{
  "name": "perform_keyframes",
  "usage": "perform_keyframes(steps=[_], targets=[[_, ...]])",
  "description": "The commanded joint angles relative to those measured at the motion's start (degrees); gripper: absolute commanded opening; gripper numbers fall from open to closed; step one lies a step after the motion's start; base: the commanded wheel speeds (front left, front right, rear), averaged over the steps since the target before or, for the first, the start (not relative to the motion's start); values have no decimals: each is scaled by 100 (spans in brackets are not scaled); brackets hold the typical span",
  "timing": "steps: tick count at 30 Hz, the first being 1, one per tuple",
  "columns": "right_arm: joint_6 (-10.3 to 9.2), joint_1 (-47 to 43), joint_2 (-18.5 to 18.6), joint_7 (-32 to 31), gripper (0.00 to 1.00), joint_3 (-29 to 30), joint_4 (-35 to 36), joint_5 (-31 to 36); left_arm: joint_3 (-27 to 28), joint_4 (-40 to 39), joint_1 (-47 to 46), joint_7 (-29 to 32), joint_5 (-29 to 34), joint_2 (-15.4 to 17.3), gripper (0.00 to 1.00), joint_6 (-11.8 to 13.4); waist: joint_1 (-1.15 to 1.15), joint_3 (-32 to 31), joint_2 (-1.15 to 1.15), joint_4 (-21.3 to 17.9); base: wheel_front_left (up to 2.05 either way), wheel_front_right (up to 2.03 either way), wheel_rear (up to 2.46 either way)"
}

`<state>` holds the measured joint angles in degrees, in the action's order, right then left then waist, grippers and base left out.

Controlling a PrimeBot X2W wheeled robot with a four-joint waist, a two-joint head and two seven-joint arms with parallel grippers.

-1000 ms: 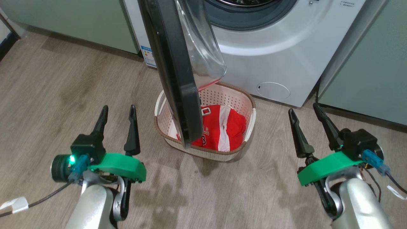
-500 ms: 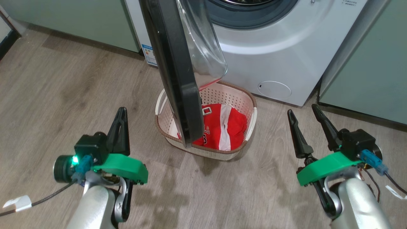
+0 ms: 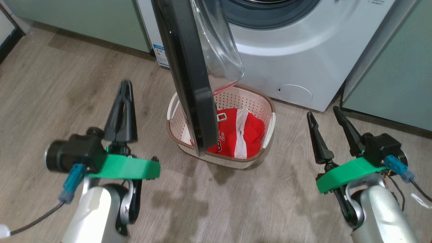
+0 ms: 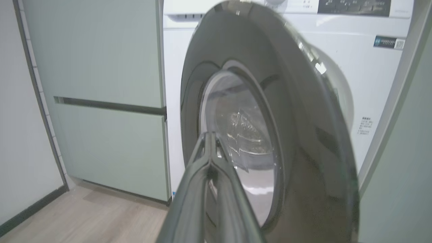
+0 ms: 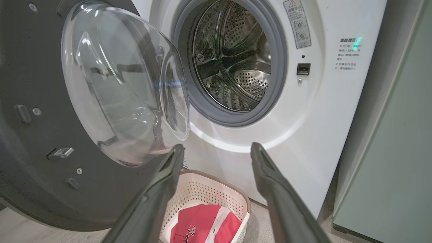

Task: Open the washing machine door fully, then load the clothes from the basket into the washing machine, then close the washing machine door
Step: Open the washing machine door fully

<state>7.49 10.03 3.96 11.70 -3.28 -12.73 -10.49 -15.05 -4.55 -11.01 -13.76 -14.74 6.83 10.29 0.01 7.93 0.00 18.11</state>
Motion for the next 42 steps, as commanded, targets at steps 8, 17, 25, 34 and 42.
perform_keyframes(steps=[8, 17, 25, 34, 42], targets=[[0, 262, -49, 70, 100, -66, 169, 64, -169, -1556, -771, -95, 319, -31, 0, -65, -1, 18, 0, -15, 0, 0, 0], [0, 289, -66, 95, 100, -94, 105, 35, -1275, -1767, -1087, -14, 172, -283, 0, -381, -1, 50, 0, -158, 0, 0, 0], [0, 301, -76, 88, 100, -106, 67, 39, -2250, -1224, -1062, 279, -164, -364, 0, -581, -1, 80, 0, -227, 0, 0, 0], [0, 293, -84, 84, 100, -119, 17, 20, -2701, -283, -676, 748, -604, -337, 0, -487, -1, 98, 0, -259, 0, 0, 0], [0, 291, -92, 87, 100, -123, 1, 15, -2306, 257, -593, 731, -763, -160, 0, -260, -1, 159, 0, -252, 0, 0, 0]])
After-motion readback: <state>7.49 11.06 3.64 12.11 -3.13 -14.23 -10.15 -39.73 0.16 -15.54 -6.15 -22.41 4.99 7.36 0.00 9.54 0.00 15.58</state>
